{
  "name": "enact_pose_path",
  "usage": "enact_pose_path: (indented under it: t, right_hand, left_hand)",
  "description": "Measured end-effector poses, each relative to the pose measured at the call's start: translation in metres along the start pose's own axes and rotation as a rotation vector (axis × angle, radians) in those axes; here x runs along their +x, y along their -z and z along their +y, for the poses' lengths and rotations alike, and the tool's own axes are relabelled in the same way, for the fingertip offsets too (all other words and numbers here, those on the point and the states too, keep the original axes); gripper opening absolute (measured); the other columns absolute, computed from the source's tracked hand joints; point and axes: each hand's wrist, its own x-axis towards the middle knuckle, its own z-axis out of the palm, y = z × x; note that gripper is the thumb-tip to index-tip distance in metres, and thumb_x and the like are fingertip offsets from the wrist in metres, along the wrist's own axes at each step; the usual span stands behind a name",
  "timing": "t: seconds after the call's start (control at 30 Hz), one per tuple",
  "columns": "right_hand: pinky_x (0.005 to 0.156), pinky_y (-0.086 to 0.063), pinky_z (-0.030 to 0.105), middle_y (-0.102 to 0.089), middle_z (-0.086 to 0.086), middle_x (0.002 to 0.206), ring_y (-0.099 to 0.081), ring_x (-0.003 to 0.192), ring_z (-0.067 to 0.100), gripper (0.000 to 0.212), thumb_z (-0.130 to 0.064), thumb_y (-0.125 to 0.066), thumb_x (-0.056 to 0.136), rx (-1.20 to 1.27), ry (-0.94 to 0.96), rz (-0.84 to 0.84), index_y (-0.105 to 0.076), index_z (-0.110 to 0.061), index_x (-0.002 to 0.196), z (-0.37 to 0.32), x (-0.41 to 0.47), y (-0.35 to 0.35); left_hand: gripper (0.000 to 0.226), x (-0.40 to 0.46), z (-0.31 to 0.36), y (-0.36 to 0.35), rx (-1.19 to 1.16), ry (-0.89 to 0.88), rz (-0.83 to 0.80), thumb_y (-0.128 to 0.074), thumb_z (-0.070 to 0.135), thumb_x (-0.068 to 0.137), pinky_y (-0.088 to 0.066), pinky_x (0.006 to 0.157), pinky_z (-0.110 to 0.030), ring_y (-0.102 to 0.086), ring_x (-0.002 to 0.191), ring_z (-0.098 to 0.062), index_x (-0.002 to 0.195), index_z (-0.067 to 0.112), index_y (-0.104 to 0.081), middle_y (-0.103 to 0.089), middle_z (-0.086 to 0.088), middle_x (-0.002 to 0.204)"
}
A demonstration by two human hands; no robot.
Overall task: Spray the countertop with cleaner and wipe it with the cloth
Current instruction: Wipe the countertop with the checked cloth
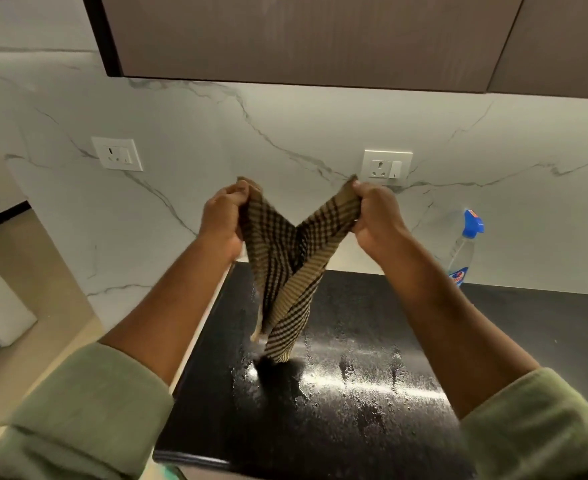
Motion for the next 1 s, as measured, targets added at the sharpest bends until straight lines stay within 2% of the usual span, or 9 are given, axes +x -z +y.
enact_pose_path:
  t: [0.13, 0.27, 0.4, 0.53, 0.67, 0.77, 0.9, 0.97, 1.0]
  right_hand:
    - [0.087, -0.053, 0.038, -0.057, 0.005, 0.086, -0.056, 0.095, 0.023, 0.025, -0.011, -0.046, 0.098, -0.184, 0.110, 0.212, -0.057, -0.013, 0.076, -0.009, 0.021, 0.033]
    - [0.065, -0.045, 0.030, -0.056, 0.001, 0.077, -0.052, 0.079, 0.016, 0.033, -0.018, -0.045, 0.103, -0.405, 0.241, 0.432, -0.058, -0.016, 0.072, -0.016, 0.043, 0.077]
    - [0.051, -0.039, 0.014, -0.058, 0.006, 0.088, -0.049, 0.078, 0.014, 0.024, -0.018, -0.044, 0.105, -0.619, 0.294, 0.485, -0.065, -0.011, 0.094, -0.008, 0.051, 0.100]
    - [0.060, -0.038, 0.025, -0.058, 0.005, 0.091, -0.050, 0.081, 0.015, 0.022, -0.021, -0.042, 0.106, -0.648, 0.290, 0.531, -0.062, -0.014, 0.097, 0.001, 0.047, 0.105]
    - [0.068, -0.045, 0.031, -0.058, 0.006, 0.082, -0.054, 0.077, 0.018, 0.031, -0.025, -0.046, 0.102, -0.551, 0.236, 0.477, -0.062, -0.015, 0.078, 0.002, 0.038, 0.117]
    - [0.074, -0.052, 0.036, -0.064, 0.009, 0.086, -0.061, 0.081, 0.021, 0.026, -0.024, -0.054, 0.100, -0.509, 0.186, 0.348, -0.066, -0.014, 0.079, -0.002, 0.023, 0.125]
    - [0.064, -0.047, 0.032, -0.065, 0.003, 0.068, -0.058, 0.070, 0.018, 0.025, -0.020, -0.064, 0.088, -0.473, 0.168, 0.275, -0.068, -0.010, 0.065, -0.013, 0.019, 0.131]
    - [0.070, -0.046, 0.035, -0.069, 0.016, 0.089, -0.057, 0.075, 0.022, 0.018, -0.021, -0.063, 0.083, -0.538, 0.153, 0.259, -0.074, -0.007, 0.085, -0.009, 0.027, 0.132]
    - [0.075, -0.049, 0.037, -0.070, 0.022, 0.107, -0.060, 0.081, 0.023, 0.029, -0.021, -0.061, 0.086, -0.610, 0.099, 0.268, -0.072, -0.003, 0.105, -0.002, 0.032, 0.132]
  left_hand:
    - [0.011, 0.015, 0.023, 0.034, 0.229, -0.134, 0.185, -0.060, 0.012, 0.099, -0.057, 0.094, -0.044, -0.069, 0.104, -0.030, 0.091, 0.018, -0.065, -0.072, -0.010, 0.103]
    - [0.017, 0.025, 0.042, 0.074, 0.339, -0.232, 0.410, -0.058, 0.014, 0.093, -0.057, 0.091, -0.041, -0.068, 0.105, -0.029, 0.106, 0.014, -0.068, -0.070, -0.009, 0.109]
    - [0.013, 0.022, 0.038, 0.095, 0.373, -0.225, 0.448, -0.058, 0.019, 0.096, -0.055, 0.087, -0.039, -0.067, 0.103, -0.026, 0.104, 0.017, -0.068, -0.070, -0.010, 0.114]
    - [0.008, 0.012, 0.029, 0.097, 0.386, -0.191, 0.431, -0.061, 0.023, 0.096, -0.058, 0.097, -0.050, -0.068, 0.110, -0.029, 0.090, 0.024, -0.066, -0.071, -0.008, 0.114]
    - [0.010, -0.001, 0.028, 0.095, 0.510, -0.190, 0.379, -0.058, 0.022, 0.101, -0.059, 0.087, -0.040, -0.067, 0.106, -0.026, 0.107, 0.018, -0.064, -0.069, -0.007, 0.112]
    - [0.010, -0.010, 0.038, 0.095, 0.594, -0.269, 0.390, -0.059, 0.024, 0.100, -0.060, 0.085, -0.041, -0.068, 0.103, -0.025, 0.107, 0.019, -0.065, -0.068, -0.005, 0.108]
    - [0.010, -0.014, 0.054, 0.089, 0.593, -0.335, 0.398, -0.061, 0.029, 0.100, -0.059, 0.076, -0.030, -0.065, 0.089, -0.009, 0.106, 0.023, -0.066, -0.068, 0.006, 0.099]
    - [0.013, -0.007, 0.049, 0.091, 0.642, -0.311, 0.370, -0.061, 0.032, 0.100, -0.057, 0.077, -0.030, -0.065, 0.088, -0.009, 0.107, 0.023, -0.066, -0.068, 0.006, 0.099]
    - [0.018, -0.002, 0.041, 0.096, 0.666, -0.285, 0.364, -0.061, 0.034, 0.099, -0.058, 0.081, -0.032, -0.067, 0.091, -0.013, 0.109, 0.021, -0.068, -0.070, 0.003, 0.101]
